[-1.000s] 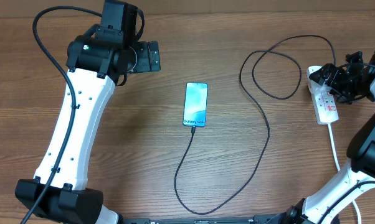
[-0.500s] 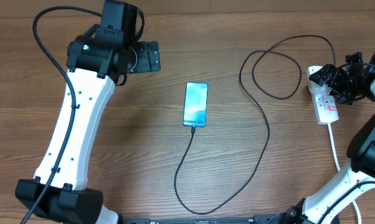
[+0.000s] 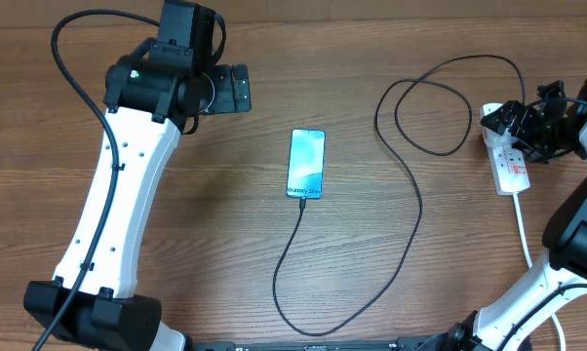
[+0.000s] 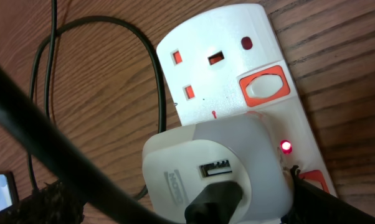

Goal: Plug charger to phone and switch on socket

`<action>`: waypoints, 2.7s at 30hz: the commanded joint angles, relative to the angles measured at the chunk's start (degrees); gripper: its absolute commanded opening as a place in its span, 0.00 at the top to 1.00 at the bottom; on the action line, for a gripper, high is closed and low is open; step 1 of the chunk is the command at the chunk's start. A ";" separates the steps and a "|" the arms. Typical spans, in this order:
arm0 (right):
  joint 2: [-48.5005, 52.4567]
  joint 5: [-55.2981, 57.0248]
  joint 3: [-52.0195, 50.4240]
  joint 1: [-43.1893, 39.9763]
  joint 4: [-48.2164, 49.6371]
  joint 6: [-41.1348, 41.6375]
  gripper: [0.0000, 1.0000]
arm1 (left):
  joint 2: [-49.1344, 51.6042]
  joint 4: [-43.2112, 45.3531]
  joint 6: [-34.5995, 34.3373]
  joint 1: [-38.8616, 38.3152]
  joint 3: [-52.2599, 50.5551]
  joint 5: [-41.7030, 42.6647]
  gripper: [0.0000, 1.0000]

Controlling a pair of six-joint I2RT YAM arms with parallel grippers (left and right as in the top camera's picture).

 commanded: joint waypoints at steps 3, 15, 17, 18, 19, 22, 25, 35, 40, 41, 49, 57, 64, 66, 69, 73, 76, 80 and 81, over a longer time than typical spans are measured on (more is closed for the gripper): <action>2.56 -3.15 -0.85 1.99 -1.25 0.42 0.00 | 0.42 0.04 1.07 -0.02 0.09 -0.70 0.00; 2.23 1.49 1.36 -0.11 -3.67 5.60 0.00 | 0.42 0.04 1.07 -0.02 0.09 -0.70 0.00; 1.70 1.84 2.56 -1.01 -5.31 5.60 0.00 | 0.42 0.04 1.07 -0.02 0.09 -0.70 0.00; 1.25 2.40 3.15 -1.51 -6.23 5.64 0.00 | 0.42 0.04 1.07 -0.02 0.09 -0.70 0.00; 0.68 2.97 3.56 -1.88 -6.88 5.66 0.00 | 0.42 0.04 1.07 -0.02 0.09 -0.70 0.00; -1.64 5.07 4.59 -3.06 -8.72 6.95 0.00 | 0.42 0.04 1.07 -0.02 0.09 -0.70 0.00; -5.03 6.23 4.68 -3.63 -9.92 7.19 0.00 | 0.42 0.04 1.07 -0.02 0.09 -0.70 0.00; -22.91 6.27 4.68 -2.56 -18.43 7.28 0.00 | 0.42 0.04 1.07 -0.02 0.09 -0.70 0.00; -32.26 6.21 4.66 -1.07 -21.62 7.30 0.00 | 0.42 0.04 1.07 -0.02 0.09 -0.70 0.00; -33.16 6.19 4.66 -0.87 -21.90 7.30 0.00 | 0.42 0.04 1.07 -0.02 0.09 -0.70 0.00; -34.75 6.21 4.52 -0.52 -22.21 7.28 0.00 | 0.42 0.04 1.07 -0.02 0.09 -0.70 0.00; -34.75 6.23 4.52 -0.52 -22.21 7.28 0.00 | 0.42 0.04 1.07 -0.02 0.09 -0.70 0.00; -34.75 6.21 4.52 -0.52 -22.21 7.28 0.00 | 0.42 0.04 1.05 -0.02 0.09 -0.70 0.00; -34.75 6.23 4.52 -0.52 -22.21 7.28 0.00 | 0.42 0.04 1.07 -0.02 0.09 -0.70 0.00; -34.75 6.21 4.52 -0.52 -22.21 7.28 0.00 | 0.42 0.04 1.05 -0.02 0.09 -0.70 0.00; -34.75 6.23 4.52 -0.52 -22.21 7.28 0.00 | 0.42 0.04 1.07 -0.02 0.09 -0.70 0.00; -34.75 6.23 4.52 -0.52 -22.21 7.28 0.00 | 0.42 0.04 1.07 -0.02 0.09 -0.70 0.00; -34.75 6.23 4.52 -0.52 -22.18 7.28 0.00 | 0.42 0.04 1.07 -0.02 0.09 -0.70 0.00; -34.75 6.23 4.52 -0.52 -22.18 7.30 0.00 | 0.42 0.04 1.07 -0.02 0.09 -0.70 0.00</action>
